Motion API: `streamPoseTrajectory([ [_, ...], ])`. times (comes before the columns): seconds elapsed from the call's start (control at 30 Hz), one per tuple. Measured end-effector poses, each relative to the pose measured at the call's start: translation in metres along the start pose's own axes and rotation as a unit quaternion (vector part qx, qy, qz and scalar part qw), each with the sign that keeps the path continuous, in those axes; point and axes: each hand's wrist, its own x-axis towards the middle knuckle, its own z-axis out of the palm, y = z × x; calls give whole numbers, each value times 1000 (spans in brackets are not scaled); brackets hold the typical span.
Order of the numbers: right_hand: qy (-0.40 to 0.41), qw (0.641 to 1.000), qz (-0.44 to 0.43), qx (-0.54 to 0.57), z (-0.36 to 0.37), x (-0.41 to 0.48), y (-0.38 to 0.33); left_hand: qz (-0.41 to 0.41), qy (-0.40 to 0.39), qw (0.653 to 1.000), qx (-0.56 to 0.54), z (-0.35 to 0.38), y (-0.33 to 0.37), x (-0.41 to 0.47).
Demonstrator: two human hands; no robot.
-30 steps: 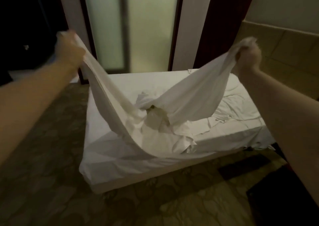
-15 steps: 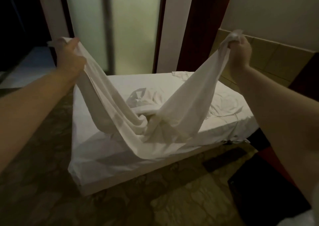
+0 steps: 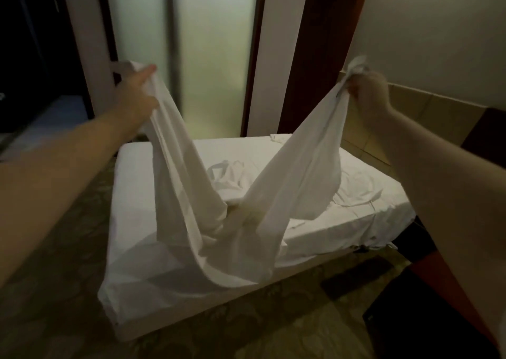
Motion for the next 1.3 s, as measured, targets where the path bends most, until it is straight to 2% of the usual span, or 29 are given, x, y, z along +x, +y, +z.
streamPoseTrajectory([
  [0.13, -103, 990, -16, -96, 3, -3, 6, 3, -56, 998, 1, 17, 6, -8],
  [0.4, -142, 962, -117, -205, 25, -10, 0, 21, -91, 994, -51, 34, 39, -23],
  [0.6, -200, 957, -95, -185, 64, -25, 2, 1, -132, 967, -219, 69, 53, -54],
  [0.8, -303, 924, -148, -182, 106, -58, 14, -28, -131, 961, -242, 84, 51, -96],
  [0.93, -337, 923, -119, -143, 117, -74, 27, -14, -55, 984, -170, 86, 34, -109],
  [1.07, -392, 913, -61, -96, 118, -88, 51, 5, -1, 991, -133, 88, 16, -121],
  [1.3, -531, 846, 39, 29, 111, -85, 100, -28, -35, 987, -153, 107, -12, -146],
])
